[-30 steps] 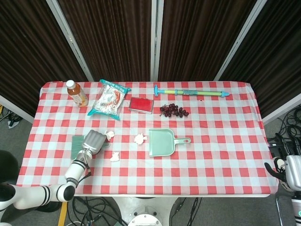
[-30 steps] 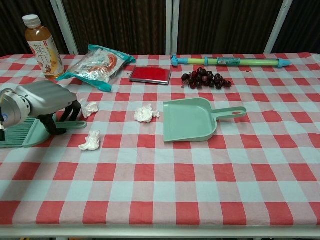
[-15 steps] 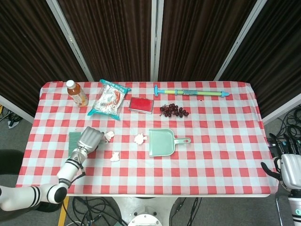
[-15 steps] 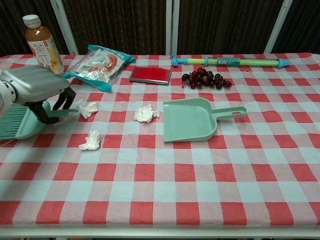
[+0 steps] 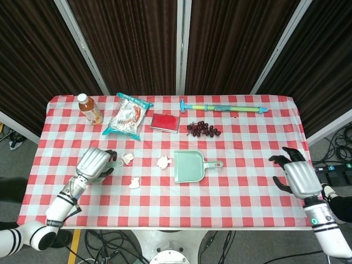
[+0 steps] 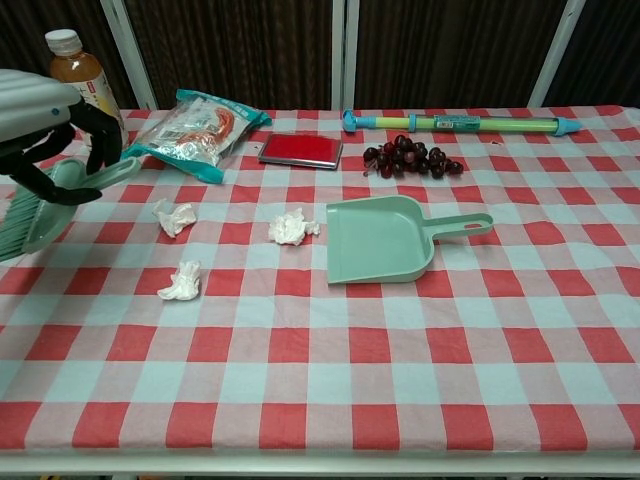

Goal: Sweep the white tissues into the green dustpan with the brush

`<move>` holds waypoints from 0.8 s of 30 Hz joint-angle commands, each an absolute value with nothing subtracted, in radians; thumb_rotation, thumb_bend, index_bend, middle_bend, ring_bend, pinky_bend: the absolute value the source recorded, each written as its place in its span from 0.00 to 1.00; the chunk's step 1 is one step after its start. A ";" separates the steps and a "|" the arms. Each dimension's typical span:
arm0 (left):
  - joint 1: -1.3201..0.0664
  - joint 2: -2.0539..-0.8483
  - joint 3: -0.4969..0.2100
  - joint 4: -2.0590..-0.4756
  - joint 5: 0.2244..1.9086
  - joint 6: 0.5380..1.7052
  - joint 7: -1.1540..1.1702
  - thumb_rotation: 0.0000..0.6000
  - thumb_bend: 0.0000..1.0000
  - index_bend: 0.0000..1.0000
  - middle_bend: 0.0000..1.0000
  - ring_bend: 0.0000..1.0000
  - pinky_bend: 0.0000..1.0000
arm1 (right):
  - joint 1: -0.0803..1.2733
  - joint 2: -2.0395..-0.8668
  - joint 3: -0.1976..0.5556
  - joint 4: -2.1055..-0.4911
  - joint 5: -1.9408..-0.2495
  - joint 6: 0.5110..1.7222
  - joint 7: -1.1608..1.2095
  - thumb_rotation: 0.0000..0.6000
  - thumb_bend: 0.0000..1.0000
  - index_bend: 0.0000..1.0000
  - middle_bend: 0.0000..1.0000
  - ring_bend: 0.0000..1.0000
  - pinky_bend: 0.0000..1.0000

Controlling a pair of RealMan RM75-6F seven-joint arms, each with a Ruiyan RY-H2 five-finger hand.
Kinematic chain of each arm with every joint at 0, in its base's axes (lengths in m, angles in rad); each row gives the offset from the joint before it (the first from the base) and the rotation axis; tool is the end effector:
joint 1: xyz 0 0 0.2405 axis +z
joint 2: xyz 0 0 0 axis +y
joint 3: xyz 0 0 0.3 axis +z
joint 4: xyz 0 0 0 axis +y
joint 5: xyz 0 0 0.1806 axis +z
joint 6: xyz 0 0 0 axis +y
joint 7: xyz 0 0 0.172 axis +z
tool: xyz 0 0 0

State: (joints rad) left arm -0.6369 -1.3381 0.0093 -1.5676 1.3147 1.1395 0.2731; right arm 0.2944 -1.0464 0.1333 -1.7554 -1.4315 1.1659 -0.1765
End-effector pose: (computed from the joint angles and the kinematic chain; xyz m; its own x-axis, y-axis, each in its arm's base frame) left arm -0.2248 0.3514 0.0721 0.5649 0.1616 0.8092 0.7830 -0.4144 -0.4638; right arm -0.2819 -0.2821 0.1838 0.5014 -0.1444 0.8531 -0.8598 -0.1932 0.4726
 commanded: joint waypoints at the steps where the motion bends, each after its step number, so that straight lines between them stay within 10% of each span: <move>1: -0.614 -1.322 0.011 -1.576 1.356 1.161 0.224 1.00 0.44 0.52 0.57 0.80 0.89 | 0.388 -1.116 0.164 -1.757 -1.359 1.057 -0.257 1.00 0.24 0.34 0.39 0.12 0.15; 24: -0.571 -1.330 0.008 -1.532 1.409 1.122 0.172 1.00 0.44 0.52 0.57 0.80 0.89 | 0.681 -1.525 0.172 -1.465 -1.013 0.874 -0.638 1.00 0.17 0.38 0.39 0.12 0.17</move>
